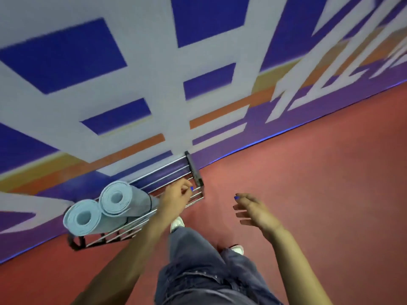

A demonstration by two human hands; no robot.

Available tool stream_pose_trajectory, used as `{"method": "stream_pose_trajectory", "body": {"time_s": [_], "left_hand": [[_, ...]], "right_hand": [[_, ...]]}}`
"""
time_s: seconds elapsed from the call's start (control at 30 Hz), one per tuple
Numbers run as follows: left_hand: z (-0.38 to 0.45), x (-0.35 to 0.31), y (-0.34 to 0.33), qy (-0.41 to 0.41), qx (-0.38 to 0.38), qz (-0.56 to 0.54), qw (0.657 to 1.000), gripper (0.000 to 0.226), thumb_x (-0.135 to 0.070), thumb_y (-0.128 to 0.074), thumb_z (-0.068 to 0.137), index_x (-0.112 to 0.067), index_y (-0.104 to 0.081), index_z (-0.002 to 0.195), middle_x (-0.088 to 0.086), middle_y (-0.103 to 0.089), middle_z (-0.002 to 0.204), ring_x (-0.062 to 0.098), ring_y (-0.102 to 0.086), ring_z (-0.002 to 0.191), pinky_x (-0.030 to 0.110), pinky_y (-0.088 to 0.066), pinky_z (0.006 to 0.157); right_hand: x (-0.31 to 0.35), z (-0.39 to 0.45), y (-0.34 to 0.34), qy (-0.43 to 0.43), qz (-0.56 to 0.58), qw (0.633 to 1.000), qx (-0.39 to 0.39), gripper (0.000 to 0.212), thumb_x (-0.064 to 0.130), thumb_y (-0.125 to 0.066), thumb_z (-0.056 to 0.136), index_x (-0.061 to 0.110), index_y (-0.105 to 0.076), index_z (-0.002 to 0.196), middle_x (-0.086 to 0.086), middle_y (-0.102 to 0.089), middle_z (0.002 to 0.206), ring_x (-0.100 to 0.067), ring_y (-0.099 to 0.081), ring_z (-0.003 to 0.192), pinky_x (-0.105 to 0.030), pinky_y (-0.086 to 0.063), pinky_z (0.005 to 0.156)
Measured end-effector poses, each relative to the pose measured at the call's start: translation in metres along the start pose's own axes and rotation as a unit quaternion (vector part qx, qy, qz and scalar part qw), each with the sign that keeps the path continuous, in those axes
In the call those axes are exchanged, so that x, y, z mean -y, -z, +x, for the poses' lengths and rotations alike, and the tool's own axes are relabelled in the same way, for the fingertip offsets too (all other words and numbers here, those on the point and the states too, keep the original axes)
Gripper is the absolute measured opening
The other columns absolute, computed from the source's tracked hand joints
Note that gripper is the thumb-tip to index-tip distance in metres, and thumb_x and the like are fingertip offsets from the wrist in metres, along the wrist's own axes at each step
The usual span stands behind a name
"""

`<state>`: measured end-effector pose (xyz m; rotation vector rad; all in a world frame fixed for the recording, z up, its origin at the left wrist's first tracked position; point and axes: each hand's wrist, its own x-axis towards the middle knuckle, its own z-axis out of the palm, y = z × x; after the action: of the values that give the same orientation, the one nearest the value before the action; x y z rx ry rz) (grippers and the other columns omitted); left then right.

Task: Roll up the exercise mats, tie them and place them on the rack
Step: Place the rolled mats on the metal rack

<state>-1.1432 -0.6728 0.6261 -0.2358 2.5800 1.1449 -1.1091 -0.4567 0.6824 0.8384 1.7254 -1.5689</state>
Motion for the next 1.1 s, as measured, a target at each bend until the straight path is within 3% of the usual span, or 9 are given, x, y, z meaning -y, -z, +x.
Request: {"method": "stream_pose_trajectory", "body": {"time_s": [0.07,0.2,0.3,0.4,0.63,0.77,0.93,1.0,1.1], "left_hand": [[-0.011,-0.043,-0.032,-0.032,0.029,-0.034,0.998,0.02,0.0,-0.06,0.086,-0.02,-0.059,0.084,-0.015,-0.056,0.066,-0.003,-0.055,0.058,0.023,-0.044,0.067],[-0.025,-0.14,-0.112,-0.127,0.17,-0.036,0.977,0.02,-0.001,-0.057,0.087,-0.02,-0.061,0.094,-0.013,-0.058,0.074,0.007,-0.054,0.067,0.024,-0.045,0.07],[-0.032,-0.216,-0.173,-0.232,0.285,0.004,0.93,0.02,-0.007,-0.059,0.089,-0.016,-0.063,0.106,-0.008,-0.059,0.088,0.006,-0.055,0.076,0.019,-0.045,0.077],[-0.04,-0.292,-0.23,-0.312,0.397,0.07,0.86,0.022,-0.018,-0.063,0.091,-0.017,-0.061,0.113,-0.006,-0.059,0.097,0.004,-0.054,0.083,0.013,-0.043,0.08],[-0.066,-0.46,-0.365,-0.405,0.478,0.079,0.776,0.02,-0.024,-0.062,0.092,-0.019,-0.061,0.112,-0.008,-0.06,0.096,-0.001,-0.052,0.079,0.01,-0.041,0.075],[-0.087,-0.542,-0.44,-0.429,0.52,0.082,0.734,0.014,-0.024,-0.062,0.092,-0.026,-0.06,0.106,-0.008,-0.061,0.1,0.004,-0.054,0.086,0.017,-0.045,0.082],[-0.132,-0.628,-0.527,-0.449,0.571,0.103,0.68,0.011,-0.024,-0.063,0.092,-0.027,-0.06,0.101,-0.01,-0.061,0.097,0.005,-0.053,0.082,0.019,-0.045,0.081],[-0.158,-0.654,-0.562,-0.437,0.608,0.096,0.655,0.011,-0.022,-0.064,0.091,-0.031,-0.059,0.097,-0.009,-0.062,0.096,0.006,-0.054,0.083,0.02,-0.045,0.081],[-0.202,-0.687,-0.619,-0.431,0.641,0.098,0.628,0.013,-0.018,-0.064,0.092,-0.03,-0.059,0.095,-0.009,-0.061,0.094,0.004,-0.053,0.081,0.016,-0.044,0.078]], "right_hand": [[-0.005,-0.019,0.052,0.025,0.027,0.999,-0.038,0.021,0.027,-0.05,0.097,0.019,-0.054,0.117,-0.005,-0.059,0.098,-0.017,-0.054,0.08,-0.026,-0.044,0.069],[-0.017,-0.06,0.16,0.073,0.113,0.981,-0.141,0.022,0.025,-0.051,0.097,0.018,-0.056,0.116,-0.007,-0.062,0.1,-0.022,-0.058,0.085,-0.029,-0.048,0.073],[-0.033,-0.092,0.231,0.1,0.192,0.955,-0.202,0.018,0.023,-0.051,0.096,0.019,-0.057,0.113,-0.006,-0.064,0.096,-0.021,-0.058,0.081,-0.031,-0.049,0.073],[-0.055,-0.116,0.295,0.12,0.257,0.924,-0.255,0.019,0.024,-0.053,0.095,0.019,-0.058,0.113,-0.007,-0.066,0.096,-0.02,-0.058,0.078,-0.033,-0.05,0.075],[-0.091,-0.156,0.459,0.159,0.347,0.851,-0.361,0.023,0.022,-0.053,0.095,0.015,-0.058,0.116,-0.015,-0.067,0.107,-0.024,-0.06,0.083,-0.035,-0.051,0.076],[-0.101,-0.178,0.552,0.171,0.373,0.814,-0.41,0.025,0.022,-0.053,0.095,0.014,-0.058,0.118,-0.012,-0.067,0.104,-0.024,-0.061,0.084,-0.034,-0.052,0.075],[-0.13,-0.24,0.663,0.165,0.32,0.818,-0.449,0.025,0.027,-0.053,0.095,0.02,-0.059,0.118,-0.006,-0.068,0.104,-0.02,-0.061,0.084,-0.037,-0.051,0.083],[-0.155,-0.271,0.707,0.182,0.334,0.785,-0.489,0.022,0.024,-0.051,0.096,0.02,-0.06,0.116,-0.007,-0.068,0.103,-0.021,-0.061,0.085,-0.036,-0.05,0.083],[-0.204,-0.308,0.757,0.213,0.418,0.688,-0.554,0.018,0.017,-0.045,0.098,0.02,-0.059,0.109,-0.009,-0.068,0.097,-0.023,-0.064,0.083,-0.033,-0.052,0.078]]}}
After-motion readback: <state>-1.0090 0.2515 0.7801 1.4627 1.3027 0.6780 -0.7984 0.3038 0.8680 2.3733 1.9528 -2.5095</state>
